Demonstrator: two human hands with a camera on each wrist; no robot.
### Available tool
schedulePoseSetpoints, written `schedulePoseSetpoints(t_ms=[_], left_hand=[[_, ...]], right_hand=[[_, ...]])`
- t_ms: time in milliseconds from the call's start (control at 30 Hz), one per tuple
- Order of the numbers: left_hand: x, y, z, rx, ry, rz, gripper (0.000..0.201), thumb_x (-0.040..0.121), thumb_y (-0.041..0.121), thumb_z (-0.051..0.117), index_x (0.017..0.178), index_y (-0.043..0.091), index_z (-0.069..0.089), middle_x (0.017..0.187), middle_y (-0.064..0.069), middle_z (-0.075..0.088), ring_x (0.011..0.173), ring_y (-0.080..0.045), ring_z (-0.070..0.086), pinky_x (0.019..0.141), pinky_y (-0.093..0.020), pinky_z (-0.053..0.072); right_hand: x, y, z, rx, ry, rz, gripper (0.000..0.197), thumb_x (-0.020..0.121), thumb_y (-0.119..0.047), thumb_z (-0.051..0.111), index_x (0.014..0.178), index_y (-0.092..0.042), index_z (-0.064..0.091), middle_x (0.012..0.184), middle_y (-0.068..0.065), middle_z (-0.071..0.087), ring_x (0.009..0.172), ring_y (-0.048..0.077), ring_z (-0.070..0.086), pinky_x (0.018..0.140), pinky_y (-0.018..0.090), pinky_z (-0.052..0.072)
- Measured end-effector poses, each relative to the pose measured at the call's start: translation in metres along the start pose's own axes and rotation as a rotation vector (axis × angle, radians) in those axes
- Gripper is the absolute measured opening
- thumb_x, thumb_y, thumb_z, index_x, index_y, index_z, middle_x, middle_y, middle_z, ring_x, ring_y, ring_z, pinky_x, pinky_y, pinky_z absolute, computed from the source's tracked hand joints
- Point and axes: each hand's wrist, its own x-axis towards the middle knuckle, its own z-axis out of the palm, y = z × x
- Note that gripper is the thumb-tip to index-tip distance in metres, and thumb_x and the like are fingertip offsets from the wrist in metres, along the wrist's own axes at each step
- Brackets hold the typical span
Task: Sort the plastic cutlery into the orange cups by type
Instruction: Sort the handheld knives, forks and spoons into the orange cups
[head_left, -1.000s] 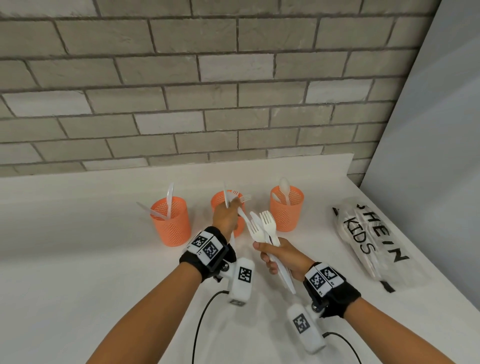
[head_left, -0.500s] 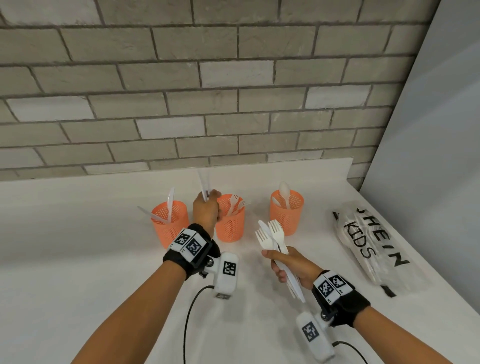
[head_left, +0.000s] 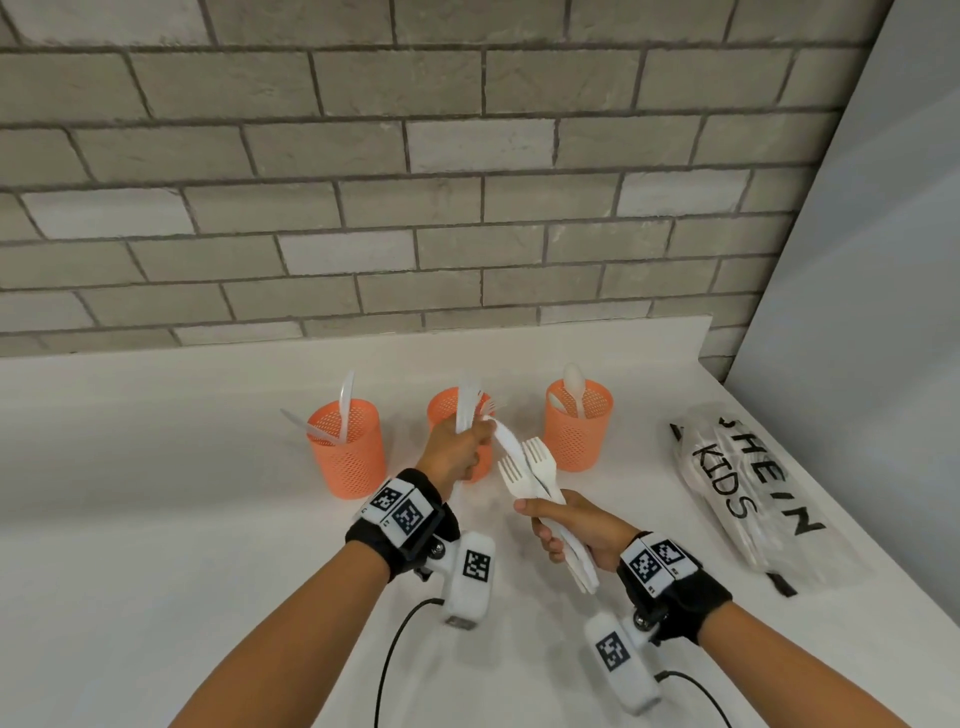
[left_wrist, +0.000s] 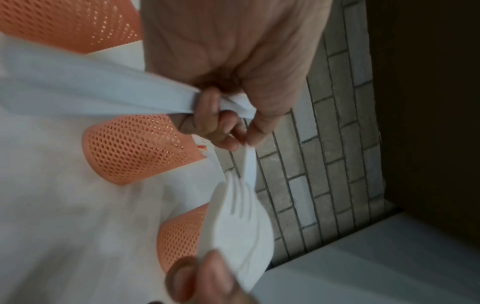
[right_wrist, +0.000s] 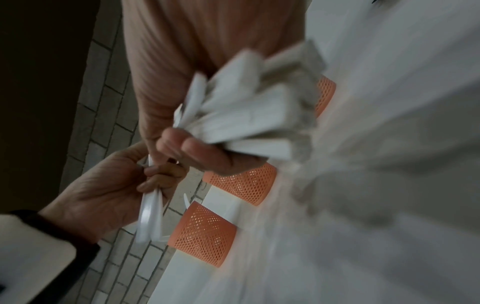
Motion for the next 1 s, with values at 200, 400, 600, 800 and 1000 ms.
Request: schedulePoseSetpoints(t_ms=[200, 400, 600, 800, 1000], left_hand=[[0.005, 0.0, -0.004, -0.08, 0.048, 0.013, 0.018, 0.092, 0.025, 0.054, 0.077, 0.015, 0.053, 0.069, 0.0, 0.052, 0.044, -0.009, 0.034, 0.032, -0.012, 0.025], [0.003, -0.02, 0.009, -0.069, 0.033, -0.02, 0.028, 0.085, 0.022, 0.065, 0.065, 0.015, 0.047, 0.057, 0.0, 0.042, 0.034, -0.004, 0.033, 0.034, -0.014, 0.026], [0.018, -0.012, -0.007, -0.135, 0.245, 0.03, 0.025, 0.097, 0.024, 0.045, 0.091, 0.003, 0.054, 0.07, -0.009, 0.054, 0.049, -0.014, 0.041, 0.04, -0.019, 0.035], [0.039, 0.008, -0.058, -0.248, 0.456, 0.073, 0.018, 0.099, 0.027, 0.034, 0.103, 0.01, 0.039, 0.063, -0.006, 0.043, 0.051, -0.019, 0.044, 0.052, -0.028, 0.038], [0.068, 0.045, -0.108, -0.038, 0.676, 0.316, 0.021, 0.098, 0.024, 0.038, 0.105, 0.006, 0.044, 0.082, -0.023, 0.054, 0.075, -0.04, 0.053, 0.071, -0.043, 0.047]], right_hand=[[0.004, 0.001, 0.0, -0.018, 0.03, -0.017, 0.016, 0.091, -0.021, 0.059, 0.079, -0.016, 0.049, 0.044, -0.006, 0.041, 0.036, 0.005, 0.033, 0.038, 0.016, 0.03], [0.008, -0.004, 0.007, -0.072, 0.02, -0.008, 0.023, 0.091, -0.023, 0.058, 0.073, -0.016, 0.046, 0.045, -0.007, 0.04, 0.037, 0.006, 0.032, 0.039, 0.017, 0.029], [0.012, -0.006, 0.009, -0.167, -0.03, 0.037, 0.024, 0.09, -0.023, 0.06, 0.074, -0.016, 0.044, 0.046, -0.006, 0.038, 0.036, 0.006, 0.032, 0.037, 0.017, 0.029], [0.016, -0.006, 0.004, -0.176, 0.019, 0.089, 0.027, 0.089, -0.024, 0.062, 0.072, -0.016, 0.043, 0.045, -0.006, 0.037, 0.034, 0.006, 0.031, 0.036, 0.017, 0.029], [0.021, -0.011, 0.002, -0.046, 0.102, 0.053, 0.023, 0.088, -0.024, 0.062, 0.076, -0.016, 0.044, 0.046, -0.006, 0.037, 0.034, 0.006, 0.029, 0.035, 0.018, 0.027]])
